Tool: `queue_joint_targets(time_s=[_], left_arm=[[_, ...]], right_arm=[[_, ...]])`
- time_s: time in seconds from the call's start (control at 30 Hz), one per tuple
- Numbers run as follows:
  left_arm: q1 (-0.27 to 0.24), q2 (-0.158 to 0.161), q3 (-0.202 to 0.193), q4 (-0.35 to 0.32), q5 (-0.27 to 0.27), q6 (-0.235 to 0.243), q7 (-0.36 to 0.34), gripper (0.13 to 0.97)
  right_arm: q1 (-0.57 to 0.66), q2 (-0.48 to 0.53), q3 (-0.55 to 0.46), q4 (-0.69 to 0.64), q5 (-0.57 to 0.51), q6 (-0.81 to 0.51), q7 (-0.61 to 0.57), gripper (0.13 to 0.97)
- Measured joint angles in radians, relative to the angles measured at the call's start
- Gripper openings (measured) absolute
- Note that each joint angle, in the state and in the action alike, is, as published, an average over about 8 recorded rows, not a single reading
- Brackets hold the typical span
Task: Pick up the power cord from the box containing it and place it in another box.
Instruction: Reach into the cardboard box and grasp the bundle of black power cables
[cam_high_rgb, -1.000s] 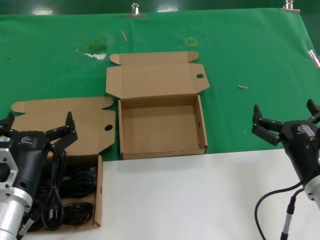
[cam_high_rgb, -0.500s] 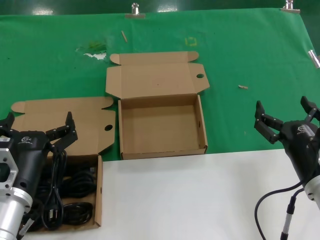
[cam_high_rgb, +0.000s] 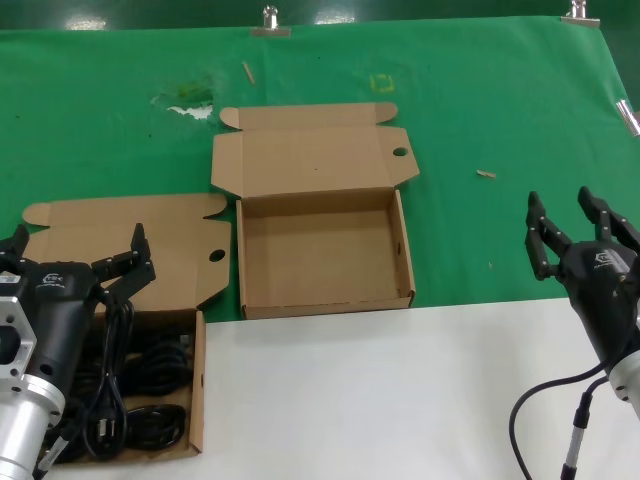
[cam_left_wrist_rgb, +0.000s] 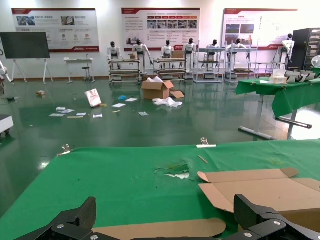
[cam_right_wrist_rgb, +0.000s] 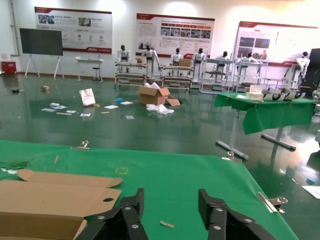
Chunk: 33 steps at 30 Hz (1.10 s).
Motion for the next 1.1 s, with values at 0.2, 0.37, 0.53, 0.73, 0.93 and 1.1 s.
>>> queue_joint_targets(time_s=[0.2, 0.37, 0.53, 0.73, 0.93, 1.1], left_arm=[[0.036, 0.094, -0.098, -0.016, -0.061, 0.116, 0.082, 0.966], [0.101, 0.067, -0.103, -0.101, -0.106, 0.104, 0.035, 0.966], [0.179, -0.062, -0.032, -0.186, -0.19, 0.011, -0.079, 0.966], [0.188, -0.25, 0.117, -0.165, -0.365, -0.12, -0.179, 0.966], [0.139, -0.354, 0.242, -0.081, -0.487, -0.19, -0.216, 0.966], [0.097, -0.366, 0.299, -0.027, -0.511, -0.213, -0.209, 0.966]], right_arm=[[0.0, 0.0, 0.0, 0.0, 0.0, 0.0, 0.0, 0.369], [0.0, 0.0, 0.0, 0.0, 0.0, 0.0, 0.0, 0.333], [0.0, 0.0, 0.0, 0.0, 0.0, 0.0, 0.0, 0.245], [0.0, 0.0, 0.0, 0.0, 0.0, 0.0, 0.0, 0.189], [0.0, 0.0, 0.0, 0.0, 0.0, 0.0, 0.0, 0.149], [0.0, 0.0, 0.0, 0.0, 0.0, 0.0, 0.0, 0.142]])
